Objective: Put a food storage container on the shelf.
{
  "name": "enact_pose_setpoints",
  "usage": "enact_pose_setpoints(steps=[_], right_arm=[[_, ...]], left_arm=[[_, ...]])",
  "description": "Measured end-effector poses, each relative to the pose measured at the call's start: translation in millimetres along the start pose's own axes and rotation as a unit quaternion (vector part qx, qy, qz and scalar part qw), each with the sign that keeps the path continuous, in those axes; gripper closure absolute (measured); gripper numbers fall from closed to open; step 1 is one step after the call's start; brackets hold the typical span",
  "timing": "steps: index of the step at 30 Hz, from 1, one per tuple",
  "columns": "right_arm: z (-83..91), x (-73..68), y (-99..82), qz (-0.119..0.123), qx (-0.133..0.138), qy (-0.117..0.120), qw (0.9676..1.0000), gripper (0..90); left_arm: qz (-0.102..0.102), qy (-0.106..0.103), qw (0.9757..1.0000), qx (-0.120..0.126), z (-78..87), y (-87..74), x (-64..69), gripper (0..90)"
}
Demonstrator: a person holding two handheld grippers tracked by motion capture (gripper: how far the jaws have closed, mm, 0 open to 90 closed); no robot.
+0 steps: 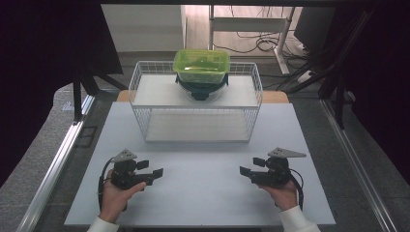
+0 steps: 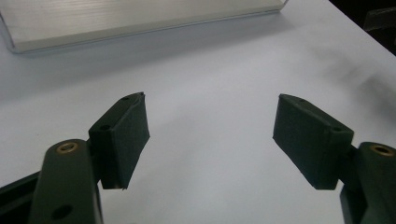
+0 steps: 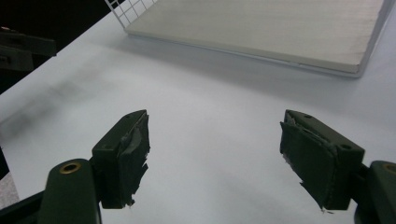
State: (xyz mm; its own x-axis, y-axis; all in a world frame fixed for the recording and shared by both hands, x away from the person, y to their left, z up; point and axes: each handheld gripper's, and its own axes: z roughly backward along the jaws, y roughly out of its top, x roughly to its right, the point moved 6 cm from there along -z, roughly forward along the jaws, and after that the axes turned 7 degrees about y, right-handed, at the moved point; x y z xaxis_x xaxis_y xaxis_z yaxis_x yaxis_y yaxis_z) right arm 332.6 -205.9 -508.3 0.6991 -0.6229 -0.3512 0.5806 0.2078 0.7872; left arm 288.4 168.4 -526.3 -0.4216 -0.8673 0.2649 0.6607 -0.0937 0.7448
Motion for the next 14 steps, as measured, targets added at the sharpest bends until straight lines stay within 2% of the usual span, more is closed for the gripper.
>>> enact_pose_setpoints(steps=[5, 11, 14], right_arm=[[-1.9, 2.4, -2.0, 0.005, 0.003, -0.007, 1.0, 23.6], [3.6, 4.7, 1.1, 0.01, 0.026, -0.016, 0.9995, 20.9], [2.3, 7.3, -0.2, 0.007, 0.023, -0.022, 0.9995, 18.7]], left_arm=[[0.011, 0.002, 0.9999, 0.006, 1.2, -0.2, -4.7, 25.4], [0.012, 0.01, 0.9999, 0.007, 0.5, -2.9, -8.5, 24.0], [0.012, 0.015, 0.9998, 0.006, -0.6, -4.7, -11.2, 23.1]])
